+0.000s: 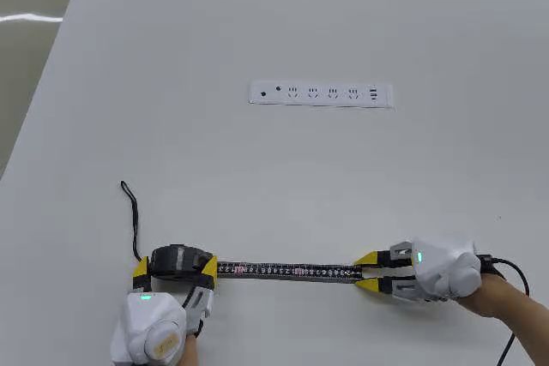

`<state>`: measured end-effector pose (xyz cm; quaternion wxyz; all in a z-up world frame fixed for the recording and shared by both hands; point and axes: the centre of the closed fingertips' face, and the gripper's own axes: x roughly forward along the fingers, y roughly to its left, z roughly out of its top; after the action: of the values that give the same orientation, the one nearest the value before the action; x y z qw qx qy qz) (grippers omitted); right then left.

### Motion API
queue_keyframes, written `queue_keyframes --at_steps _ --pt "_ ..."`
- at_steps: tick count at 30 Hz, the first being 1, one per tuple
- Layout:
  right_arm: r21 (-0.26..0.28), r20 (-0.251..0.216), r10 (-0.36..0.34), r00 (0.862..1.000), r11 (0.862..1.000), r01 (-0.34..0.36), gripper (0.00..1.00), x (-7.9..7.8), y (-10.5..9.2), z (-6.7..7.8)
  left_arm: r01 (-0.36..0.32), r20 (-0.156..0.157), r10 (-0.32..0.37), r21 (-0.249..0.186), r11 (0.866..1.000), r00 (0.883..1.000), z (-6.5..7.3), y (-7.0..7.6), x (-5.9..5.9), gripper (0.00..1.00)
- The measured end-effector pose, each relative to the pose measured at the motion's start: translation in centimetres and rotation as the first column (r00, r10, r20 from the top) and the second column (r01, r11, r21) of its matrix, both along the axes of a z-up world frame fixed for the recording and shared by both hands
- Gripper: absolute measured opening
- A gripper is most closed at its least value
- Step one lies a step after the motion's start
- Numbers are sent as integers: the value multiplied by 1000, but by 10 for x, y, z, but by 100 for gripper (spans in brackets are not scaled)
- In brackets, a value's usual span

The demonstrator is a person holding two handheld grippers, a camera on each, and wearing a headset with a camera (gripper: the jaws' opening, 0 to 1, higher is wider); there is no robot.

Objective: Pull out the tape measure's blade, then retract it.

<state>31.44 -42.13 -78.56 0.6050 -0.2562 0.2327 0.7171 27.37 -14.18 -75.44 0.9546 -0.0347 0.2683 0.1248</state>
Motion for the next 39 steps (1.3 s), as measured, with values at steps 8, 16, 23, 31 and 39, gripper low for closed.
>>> queue_keyframes --at_steps 8,16,23,31,39 --pt "-1 13 -9 1000 1000 9 11 1 0 2 2 2 -2 -4 1000 1000 0 0 0 60" --pt "-1 19 -12 1000 1000 12 11 0 4 6 2 2 -2 -9 1000 1000 0 0 -1 60" --pt "3 14 -15 1000 1000 15 11 -1 8 7 0 3 0 -6 1000 1000 0 0 -1 60" --pt "14 20 -15 1000 1000 15 11 -2 15 9 -8 7 8 -12 1000 1000 1 0 -1 60" --pt "16 14 -14 1000 1000 13 11 -4 19 8 -8 15 8 -10 1000 1000 1 1 0 60"
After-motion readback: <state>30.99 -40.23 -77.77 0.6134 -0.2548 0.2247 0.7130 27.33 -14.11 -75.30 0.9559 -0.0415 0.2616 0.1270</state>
